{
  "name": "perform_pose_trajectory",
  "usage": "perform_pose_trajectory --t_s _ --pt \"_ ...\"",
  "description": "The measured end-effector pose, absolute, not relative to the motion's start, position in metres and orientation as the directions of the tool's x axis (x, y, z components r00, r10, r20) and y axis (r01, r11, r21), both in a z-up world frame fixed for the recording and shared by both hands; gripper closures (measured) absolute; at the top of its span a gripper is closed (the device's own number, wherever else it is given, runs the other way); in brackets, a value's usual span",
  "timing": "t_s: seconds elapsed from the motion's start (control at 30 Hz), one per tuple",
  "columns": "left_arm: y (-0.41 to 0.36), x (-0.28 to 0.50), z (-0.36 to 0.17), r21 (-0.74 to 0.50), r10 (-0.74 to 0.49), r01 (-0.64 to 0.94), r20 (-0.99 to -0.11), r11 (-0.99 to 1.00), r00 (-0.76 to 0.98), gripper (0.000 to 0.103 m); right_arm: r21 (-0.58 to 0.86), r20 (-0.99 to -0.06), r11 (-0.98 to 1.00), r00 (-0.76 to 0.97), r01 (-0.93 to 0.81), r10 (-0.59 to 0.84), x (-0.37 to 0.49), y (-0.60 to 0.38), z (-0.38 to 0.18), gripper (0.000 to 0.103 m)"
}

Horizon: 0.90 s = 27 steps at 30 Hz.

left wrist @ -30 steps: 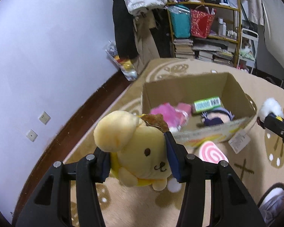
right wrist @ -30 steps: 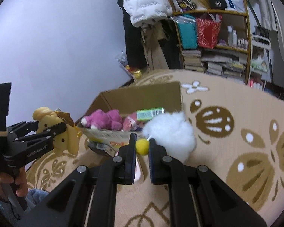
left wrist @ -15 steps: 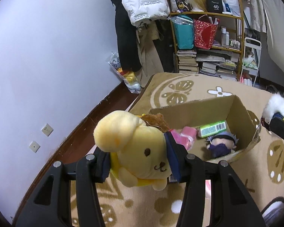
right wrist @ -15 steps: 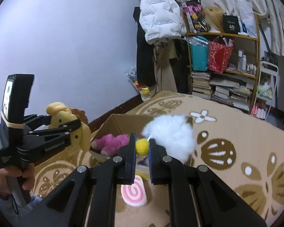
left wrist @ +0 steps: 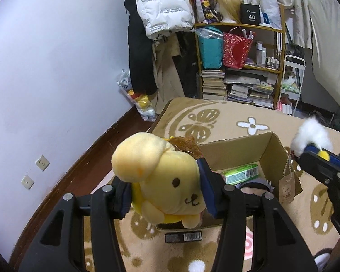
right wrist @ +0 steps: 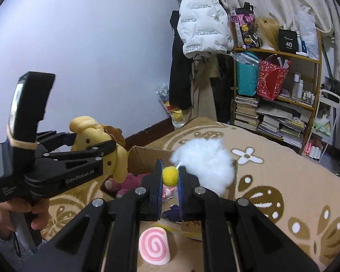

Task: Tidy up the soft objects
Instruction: 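Lift the yellow dog and white chick and carry both over the box, then open the left tool over the box while the right tool releases the white chick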

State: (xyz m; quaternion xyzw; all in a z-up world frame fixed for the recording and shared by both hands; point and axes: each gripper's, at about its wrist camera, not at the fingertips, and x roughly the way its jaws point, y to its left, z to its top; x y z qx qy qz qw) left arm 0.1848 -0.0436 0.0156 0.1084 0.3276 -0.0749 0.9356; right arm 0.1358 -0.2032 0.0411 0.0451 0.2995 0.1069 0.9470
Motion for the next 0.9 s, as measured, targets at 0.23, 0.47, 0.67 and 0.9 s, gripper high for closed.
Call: perform_pose_trajectory --t_s 0.23,0.47,0.67,0.9 --pt "-0.057 0.184 0.003 0.132 -0.133 0.264 -0.604 0.955 0.786 0.052 0.180 -0.582 0.970 0.778 -0.161 0.237 0.147 -0.208 0.021 0.091" --pt "-0.075 0.189 -0.026 0.158 -0.126 0.302 -0.662 0.940 0.739 0.050 0.227 -0.633 0.965 0.733 -0.134 0.250 0.158 -0.215 -0.007 0.091" --pt "-0.083 0.189 -0.038 0.201 -0.098 0.309 -0.674 0.930 0.732 0.047 0.251 -0.667 0.962 0.701 -0.105 0.251 0.163 -0.219 -0.024 0.091" --pt "-0.078 0.191 -0.041 0.179 -0.099 0.299 -0.686 0.937 0.721 0.041 0.265 -0.685 0.961 0.686 -0.080 0.246 0.165 -0.222 -0.032 0.089"
